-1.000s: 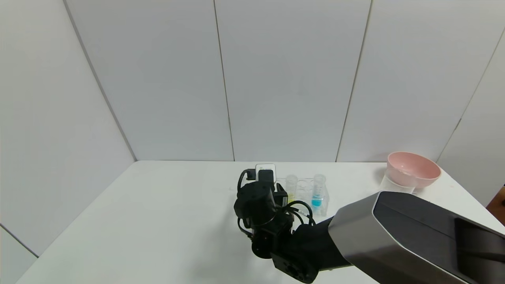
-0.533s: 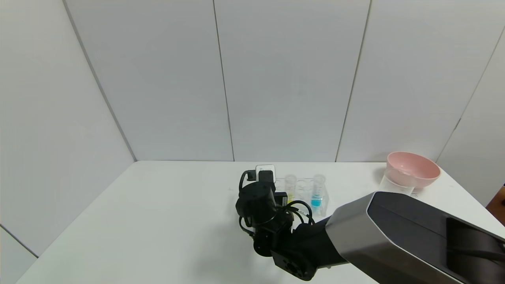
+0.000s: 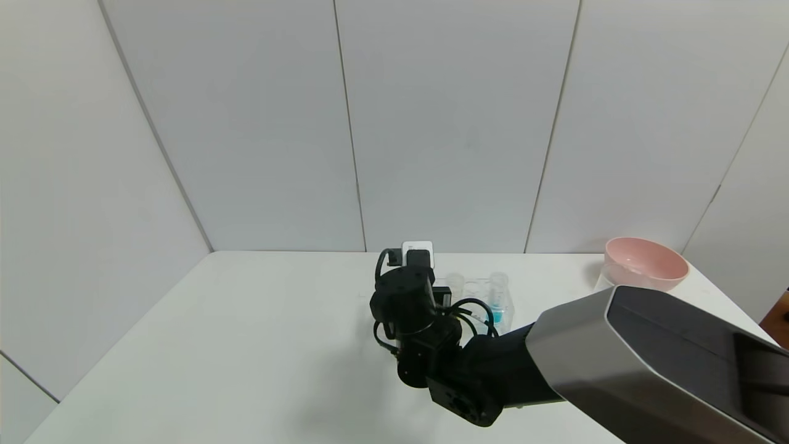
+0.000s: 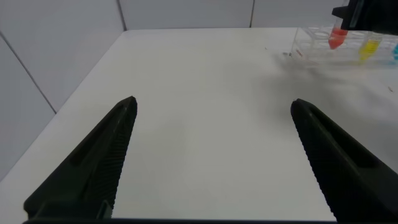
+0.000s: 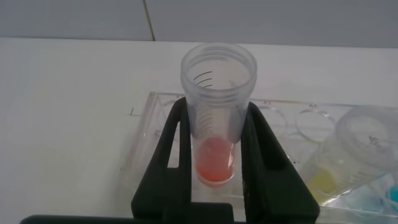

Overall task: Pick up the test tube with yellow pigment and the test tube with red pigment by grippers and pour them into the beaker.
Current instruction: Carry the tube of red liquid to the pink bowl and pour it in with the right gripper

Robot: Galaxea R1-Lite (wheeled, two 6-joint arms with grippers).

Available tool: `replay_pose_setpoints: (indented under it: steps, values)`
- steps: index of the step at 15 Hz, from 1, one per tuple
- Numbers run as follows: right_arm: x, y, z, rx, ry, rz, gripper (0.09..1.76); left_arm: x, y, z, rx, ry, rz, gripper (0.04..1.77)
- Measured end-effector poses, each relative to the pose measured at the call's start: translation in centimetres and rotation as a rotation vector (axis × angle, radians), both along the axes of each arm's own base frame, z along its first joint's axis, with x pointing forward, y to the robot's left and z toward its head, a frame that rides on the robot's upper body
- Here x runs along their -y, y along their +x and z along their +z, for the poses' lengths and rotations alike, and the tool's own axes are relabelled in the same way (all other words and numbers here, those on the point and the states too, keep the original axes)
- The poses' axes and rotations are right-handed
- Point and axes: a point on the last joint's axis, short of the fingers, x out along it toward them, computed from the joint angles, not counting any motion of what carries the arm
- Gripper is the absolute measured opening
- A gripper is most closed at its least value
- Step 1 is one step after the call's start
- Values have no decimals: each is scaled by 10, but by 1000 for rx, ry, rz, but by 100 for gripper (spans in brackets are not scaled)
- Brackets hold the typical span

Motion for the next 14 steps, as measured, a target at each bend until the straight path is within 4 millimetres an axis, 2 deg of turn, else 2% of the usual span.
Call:
replay_pose_setpoints:
  steps: [6,9,12,14]
  values:
    - [-2,-16,68,90,100,37,52,0,0,0,0,0,0,176]
    - [11,-24,90,105,116,27,52,0,0,0,1,0,0,176]
    - [47,-29,101,93,95,-20,52,0,0,0,0,0,0,176]
    - [89,-25,108,83,75,-93,52,0,0,0,0,0,0,176]
